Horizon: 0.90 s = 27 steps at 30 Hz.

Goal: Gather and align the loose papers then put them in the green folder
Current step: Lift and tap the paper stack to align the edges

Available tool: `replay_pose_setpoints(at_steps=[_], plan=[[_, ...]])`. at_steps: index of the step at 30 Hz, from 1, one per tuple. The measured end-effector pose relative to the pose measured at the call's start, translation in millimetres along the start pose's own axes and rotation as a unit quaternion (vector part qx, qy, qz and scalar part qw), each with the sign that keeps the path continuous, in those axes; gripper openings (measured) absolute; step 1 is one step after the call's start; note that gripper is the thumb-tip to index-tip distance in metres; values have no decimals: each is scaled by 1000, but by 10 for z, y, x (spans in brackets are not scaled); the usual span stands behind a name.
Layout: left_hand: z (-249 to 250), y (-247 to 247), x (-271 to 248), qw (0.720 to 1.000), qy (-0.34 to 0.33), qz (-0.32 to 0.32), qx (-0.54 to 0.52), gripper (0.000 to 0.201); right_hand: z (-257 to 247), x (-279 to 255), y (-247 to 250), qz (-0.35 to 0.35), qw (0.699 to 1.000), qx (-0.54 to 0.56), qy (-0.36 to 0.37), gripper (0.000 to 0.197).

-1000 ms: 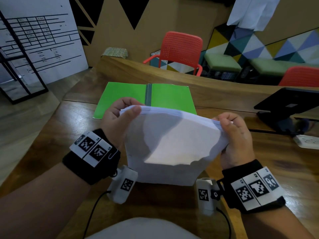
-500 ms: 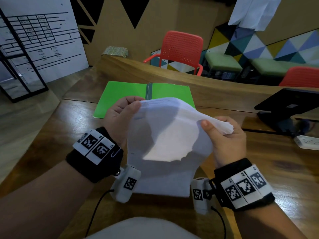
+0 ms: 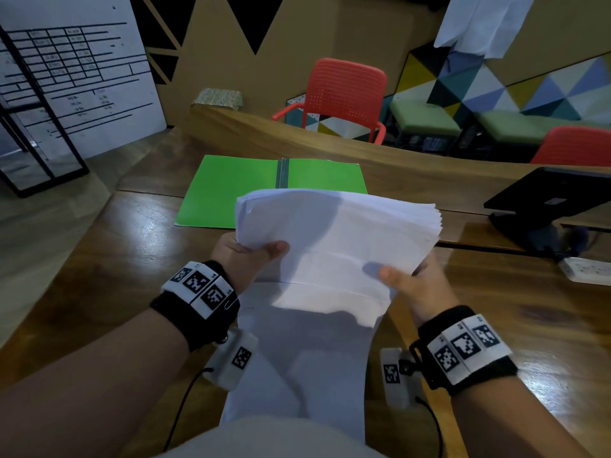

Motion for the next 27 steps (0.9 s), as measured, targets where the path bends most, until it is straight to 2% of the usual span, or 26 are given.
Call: replay_pose_setpoints(at_steps=[3, 6, 8, 10, 12, 14, 17, 22, 27], plan=[[8, -1, 1, 1000, 0, -3, 17, 23, 423, -67, 88, -14, 994, -68, -88, 103], [-7, 3, 24, 1000, 4, -2, 7, 22, 712, -94, 128, 8, 989, -98, -110, 107], [-12, 10, 25, 1000, 4, -1, 11, 21, 761, -97, 97, 16, 977, -186, -98, 88], [-27, 12, 41, 1000, 5, 1, 10, 20, 769, -108, 154, 74, 965, -236, -83, 76], [-38, 13, 53, 1000, 8, 7, 10, 20, 751, -164, 282, 165, 956, -225, -93, 75], [-46, 11, 60, 1000, 11, 14, 14, 22, 738, -227, 411, 231, 937, -239, -108, 63], [-49, -2, 75, 1000, 13, 18, 8, 22, 735, -256, 423, 214, 933, -265, -114, 42], [-66, -2, 97, 1000, 16, 22, 6, 21, 688, -247, 325, 210, 944, -251, -41, 28], [-92, 5, 121, 1000, 20, 21, 5, 19, 674, -211, 213, 190, 958, -211, -34, 23]])
Point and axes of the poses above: each hand's wrist, its own x-axis towards the middle knuckle, its own y-axis out of the back of the hand, z = x × y, the point moved 6 cm from there along x, towards the middle knuckle, and after that the axes turned 3 degrees about z, right-handed, at the moved point
